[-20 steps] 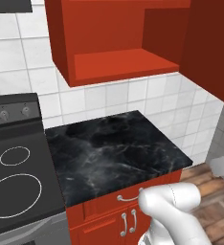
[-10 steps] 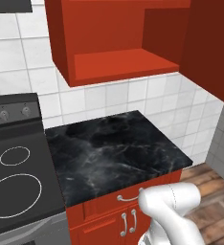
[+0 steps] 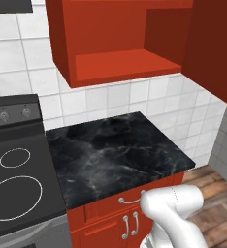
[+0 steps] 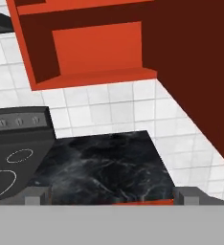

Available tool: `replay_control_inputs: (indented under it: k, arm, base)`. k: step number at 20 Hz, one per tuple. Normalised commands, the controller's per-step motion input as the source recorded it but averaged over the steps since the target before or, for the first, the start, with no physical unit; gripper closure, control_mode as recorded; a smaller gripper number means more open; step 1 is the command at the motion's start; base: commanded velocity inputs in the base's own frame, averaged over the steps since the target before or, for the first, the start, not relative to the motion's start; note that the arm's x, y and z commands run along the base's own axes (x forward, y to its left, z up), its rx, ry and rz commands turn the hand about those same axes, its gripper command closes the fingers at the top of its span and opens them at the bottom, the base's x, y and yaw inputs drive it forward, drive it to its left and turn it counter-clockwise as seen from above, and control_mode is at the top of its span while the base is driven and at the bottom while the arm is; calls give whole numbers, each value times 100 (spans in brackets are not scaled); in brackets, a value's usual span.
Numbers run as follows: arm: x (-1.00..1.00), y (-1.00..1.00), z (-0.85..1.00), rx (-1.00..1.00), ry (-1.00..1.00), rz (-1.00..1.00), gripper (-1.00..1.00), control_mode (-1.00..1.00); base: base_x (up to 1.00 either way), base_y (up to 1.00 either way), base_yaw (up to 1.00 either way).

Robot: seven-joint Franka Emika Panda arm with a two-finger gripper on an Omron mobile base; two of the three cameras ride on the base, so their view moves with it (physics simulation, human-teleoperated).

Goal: Close all open cabinet doors.

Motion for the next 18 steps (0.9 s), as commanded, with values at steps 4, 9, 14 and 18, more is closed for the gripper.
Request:
replay_control_inputs:
  k: [4, 9, 14, 18]
  arm:
    - [0, -52, 6, 3, -8, 0, -100, -100]
    - [4, -55, 3, 3, -9, 0, -100, -100]
    - [2, -48, 0, 0, -13, 0, -100, -100]
    - [1, -40, 10, 0, -9, 0, -100, -100]
  base:
    - [0, 0, 0]
    - [0, 0, 0]
    - [0, 0, 0]
    - [0, 0, 0]
